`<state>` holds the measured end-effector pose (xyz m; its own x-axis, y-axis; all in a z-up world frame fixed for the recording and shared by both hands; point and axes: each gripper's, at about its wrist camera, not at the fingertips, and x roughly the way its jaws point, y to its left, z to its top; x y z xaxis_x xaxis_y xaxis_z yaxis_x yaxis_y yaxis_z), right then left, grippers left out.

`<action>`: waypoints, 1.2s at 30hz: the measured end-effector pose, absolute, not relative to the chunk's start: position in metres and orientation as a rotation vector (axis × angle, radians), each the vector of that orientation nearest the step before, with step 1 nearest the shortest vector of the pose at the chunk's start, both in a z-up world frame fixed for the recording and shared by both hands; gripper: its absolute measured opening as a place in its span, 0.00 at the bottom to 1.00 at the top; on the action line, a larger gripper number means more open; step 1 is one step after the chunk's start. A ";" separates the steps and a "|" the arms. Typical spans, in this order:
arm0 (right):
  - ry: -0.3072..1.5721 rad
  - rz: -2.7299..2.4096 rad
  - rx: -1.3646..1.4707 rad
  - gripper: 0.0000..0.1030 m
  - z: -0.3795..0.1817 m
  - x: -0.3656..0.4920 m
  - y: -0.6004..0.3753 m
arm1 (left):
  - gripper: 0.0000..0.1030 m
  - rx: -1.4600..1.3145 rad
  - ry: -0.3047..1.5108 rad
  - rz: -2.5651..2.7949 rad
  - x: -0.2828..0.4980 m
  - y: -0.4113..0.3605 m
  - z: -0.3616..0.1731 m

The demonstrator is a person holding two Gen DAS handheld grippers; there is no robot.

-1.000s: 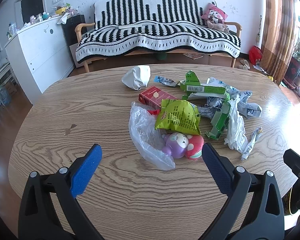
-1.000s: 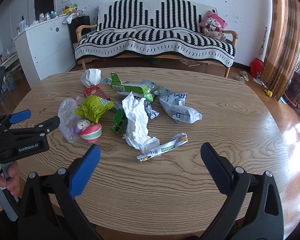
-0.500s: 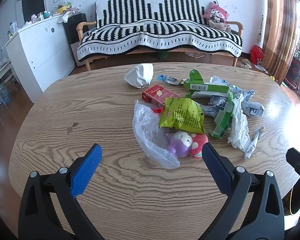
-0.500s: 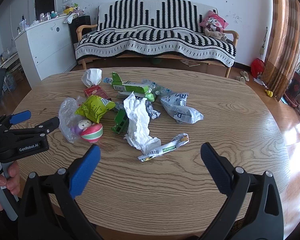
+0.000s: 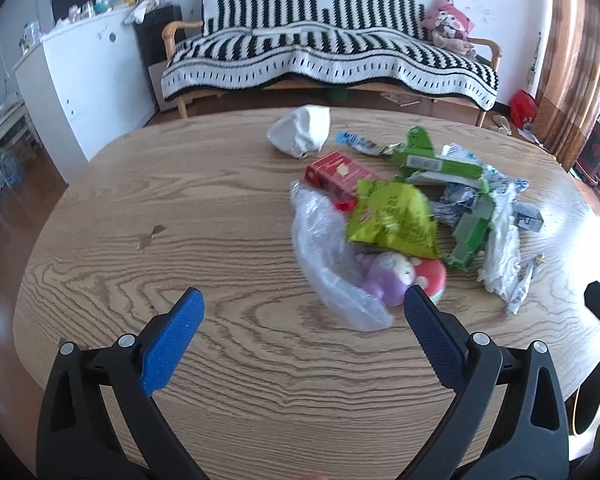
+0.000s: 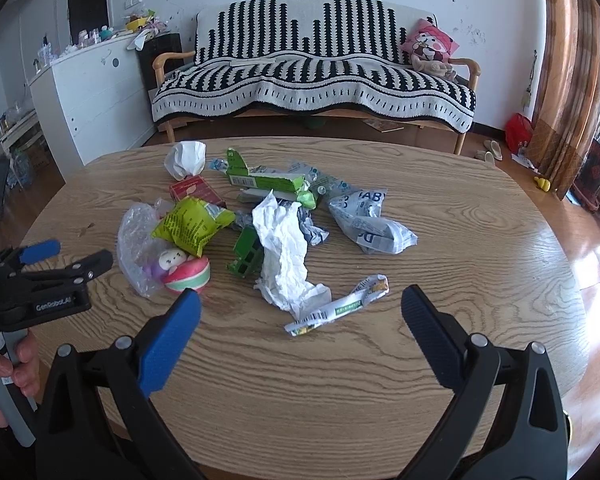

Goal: Collect trash
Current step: 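Grasp the clear plastic bag with the left tool while the right tool grasps the white tissue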

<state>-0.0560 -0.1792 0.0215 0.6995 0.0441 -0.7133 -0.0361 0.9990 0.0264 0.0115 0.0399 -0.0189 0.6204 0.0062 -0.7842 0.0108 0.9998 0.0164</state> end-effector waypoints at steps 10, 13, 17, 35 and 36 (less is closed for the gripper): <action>0.865 0.057 0.058 0.94 -0.003 -0.013 -0.187 | 0.94 0.028 0.987 -0.034 0.068 0.049 -0.057; 0.890 0.068 0.076 0.90 -0.013 0.002 -0.188 | 0.84 0.051 0.993 -0.025 0.080 0.048 -0.066; 0.923 0.080 0.084 0.80 -0.028 0.023 -0.184 | 0.31 0.000 1.025 -0.077 0.084 0.053 -0.068; 0.882 0.163 0.232 0.09 -0.023 0.045 -0.207 | 0.01 -0.063 0.844 -0.021 0.043 0.084 -0.006; 0.858 0.170 0.244 0.09 -0.015 0.040 -0.210 | 0.01 -0.060 0.835 -0.021 0.041 0.082 -0.004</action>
<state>0.0402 -0.2101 -0.0153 0.6433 0.2453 -0.7252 -0.0500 0.9587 0.2799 0.0411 0.0820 -0.0043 0.6712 -0.0426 -0.7401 -0.0047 0.9981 -0.0617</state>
